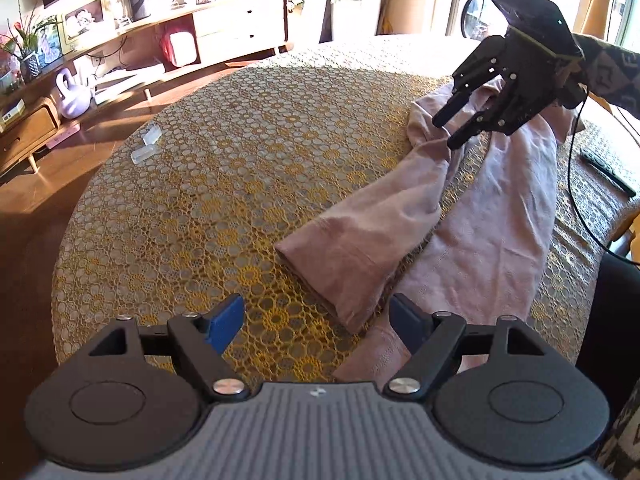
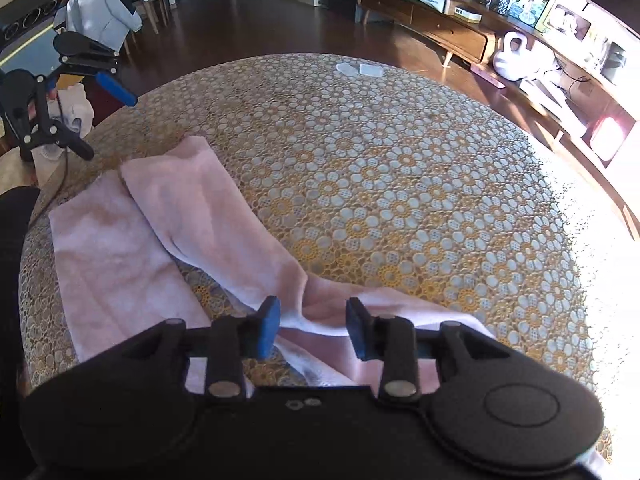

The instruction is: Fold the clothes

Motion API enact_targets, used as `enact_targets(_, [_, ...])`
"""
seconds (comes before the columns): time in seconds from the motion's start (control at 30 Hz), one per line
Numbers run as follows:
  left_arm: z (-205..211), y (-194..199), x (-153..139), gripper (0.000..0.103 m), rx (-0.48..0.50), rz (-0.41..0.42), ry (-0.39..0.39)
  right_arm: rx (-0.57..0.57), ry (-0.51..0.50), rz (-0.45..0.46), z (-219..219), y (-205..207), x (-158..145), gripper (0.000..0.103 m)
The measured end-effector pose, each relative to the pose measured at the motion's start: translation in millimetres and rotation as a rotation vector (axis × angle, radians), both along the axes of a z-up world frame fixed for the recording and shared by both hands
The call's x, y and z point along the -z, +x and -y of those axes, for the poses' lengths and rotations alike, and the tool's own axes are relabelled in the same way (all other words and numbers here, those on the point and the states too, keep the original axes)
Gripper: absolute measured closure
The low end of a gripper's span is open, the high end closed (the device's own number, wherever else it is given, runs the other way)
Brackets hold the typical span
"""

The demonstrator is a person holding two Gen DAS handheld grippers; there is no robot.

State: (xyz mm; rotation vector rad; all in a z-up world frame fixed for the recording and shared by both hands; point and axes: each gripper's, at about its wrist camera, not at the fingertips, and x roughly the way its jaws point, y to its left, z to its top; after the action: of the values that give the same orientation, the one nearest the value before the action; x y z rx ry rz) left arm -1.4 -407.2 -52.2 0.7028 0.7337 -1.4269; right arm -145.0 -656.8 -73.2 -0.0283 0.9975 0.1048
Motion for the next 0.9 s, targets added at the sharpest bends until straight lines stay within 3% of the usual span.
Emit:
enact_targets(0.2, [54.1,6.7,33.1,0.024,-0.014,-0.055,0.042,-0.002,-0.01,0.002,-4.7,2.8,3.5,0.0])
enact_targets(0.4, [67.8,11.4,49.0,0.024,-0.032,-0.114,0.052,-0.006,-0.02,0.002,-9.7,5.4,7.1,0.0])
enact_targets(0.5, [70.1,5.4,52.3,0.045,-0.007,-0.072,0.06,0.005,-0.023,0.003,-7.7,3.1,9.6,0.0])
enact_targets(0.57, [70.2,-0.4,52.5,0.067,0.002,-0.028,0.055,0.019,-0.029,0.005,-4.5,-1.3,9.8,0.0])
enact_targets(0.67, [68.6,-4.3,51.0,0.078,0.006,-0.022,0.041,0.048,-0.051,0.005,4.3,-10.6,8.0,0.0])
enact_targets(0.77, [69.7,-8.6,49.1,0.089,-0.02,0.046,0.023,0.113,-0.094,0.006,22.5,-24.5,3.5,0.0])
enact_targets(0.9, [76.5,4.9,49.3,0.09,-0.137,0.162,0.011,0.257,-0.164,-0.002,60.1,-49.3,-2.3,0.0])
